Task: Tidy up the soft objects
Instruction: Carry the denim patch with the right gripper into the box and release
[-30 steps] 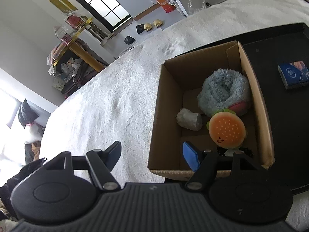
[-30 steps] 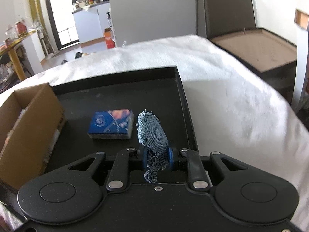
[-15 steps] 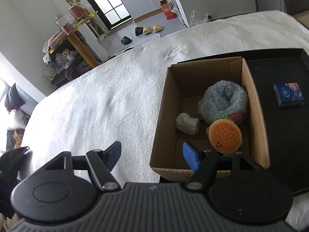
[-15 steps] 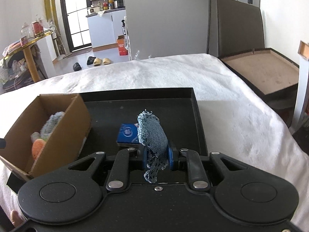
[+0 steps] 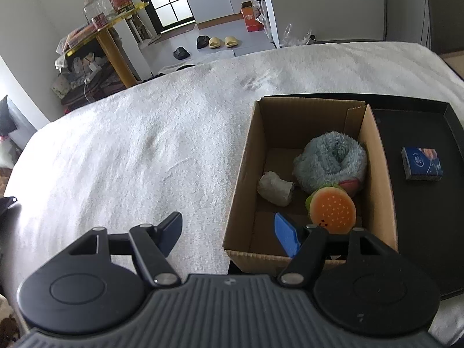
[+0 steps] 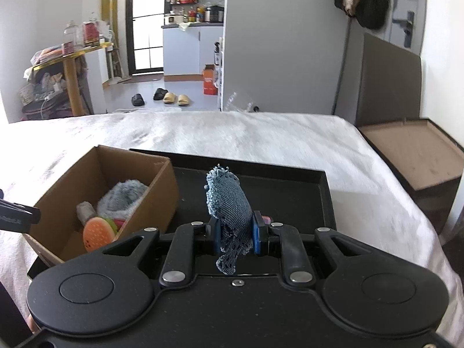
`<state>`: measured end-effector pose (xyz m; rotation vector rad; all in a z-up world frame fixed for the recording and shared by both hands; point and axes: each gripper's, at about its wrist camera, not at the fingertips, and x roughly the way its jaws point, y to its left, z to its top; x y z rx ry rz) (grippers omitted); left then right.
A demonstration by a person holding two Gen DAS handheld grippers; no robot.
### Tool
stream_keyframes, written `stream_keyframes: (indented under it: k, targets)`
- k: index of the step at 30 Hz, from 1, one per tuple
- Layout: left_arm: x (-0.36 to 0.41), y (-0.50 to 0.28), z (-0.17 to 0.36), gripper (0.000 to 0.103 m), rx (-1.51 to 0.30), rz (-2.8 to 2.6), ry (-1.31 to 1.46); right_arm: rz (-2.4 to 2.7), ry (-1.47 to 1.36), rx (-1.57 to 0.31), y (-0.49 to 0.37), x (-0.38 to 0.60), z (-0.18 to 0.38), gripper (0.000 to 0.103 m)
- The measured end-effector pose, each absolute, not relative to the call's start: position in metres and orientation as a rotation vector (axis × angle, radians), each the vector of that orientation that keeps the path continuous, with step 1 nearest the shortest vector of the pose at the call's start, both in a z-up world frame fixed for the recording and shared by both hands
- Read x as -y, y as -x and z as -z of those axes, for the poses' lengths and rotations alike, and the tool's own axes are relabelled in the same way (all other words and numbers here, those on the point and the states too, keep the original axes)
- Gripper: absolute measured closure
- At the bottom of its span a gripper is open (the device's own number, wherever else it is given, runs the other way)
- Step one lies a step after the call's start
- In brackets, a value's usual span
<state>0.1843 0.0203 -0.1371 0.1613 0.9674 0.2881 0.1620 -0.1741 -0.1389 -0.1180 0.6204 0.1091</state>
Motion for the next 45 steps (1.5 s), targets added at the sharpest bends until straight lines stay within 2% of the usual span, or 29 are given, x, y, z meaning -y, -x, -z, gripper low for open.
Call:
stream_keyframes:
  k: [17, 32, 35, 38, 40, 45]
  targets:
    - [-0.047, -0.184, 0.138, 0.035, -0.971, -0.256, -0.003, -0.270, 0.209, -0.597, -0.176, 0.109, 0.121, 0.083]
    - [-0.069, -0.197, 0.152, 0.040, -1.005, -0.223, 0.120, -0.411, 0.315, -0.619, -0.198, 0.046, 0.123, 0.083]
    - [-0.074, -0.200, 0.156, 0.045, -1.015, -0.225, 0.147, -0.442, 0.344, -0.627, -0.200, 0.037, 0.124, 0.082]
    - [-0.080, -0.204, 0.161, 0.058, -1.037, -0.222, 0.174, -0.467, 0.364, -0.630, -0.203, 0.029, 0.124, 0.082]
    - [-0.084, -0.206, 0.165, 0.073, -1.054, -0.221, 0.197, -0.485, 0.376, -0.623, -0.204, 0.022, 0.122, 0.081]
    - [-0.088, -0.208, 0.169, 0.089, -1.062, -0.206, 0.219, -0.514, 0.399, -0.610, -0.211, 0.010, 0.119, 0.081]
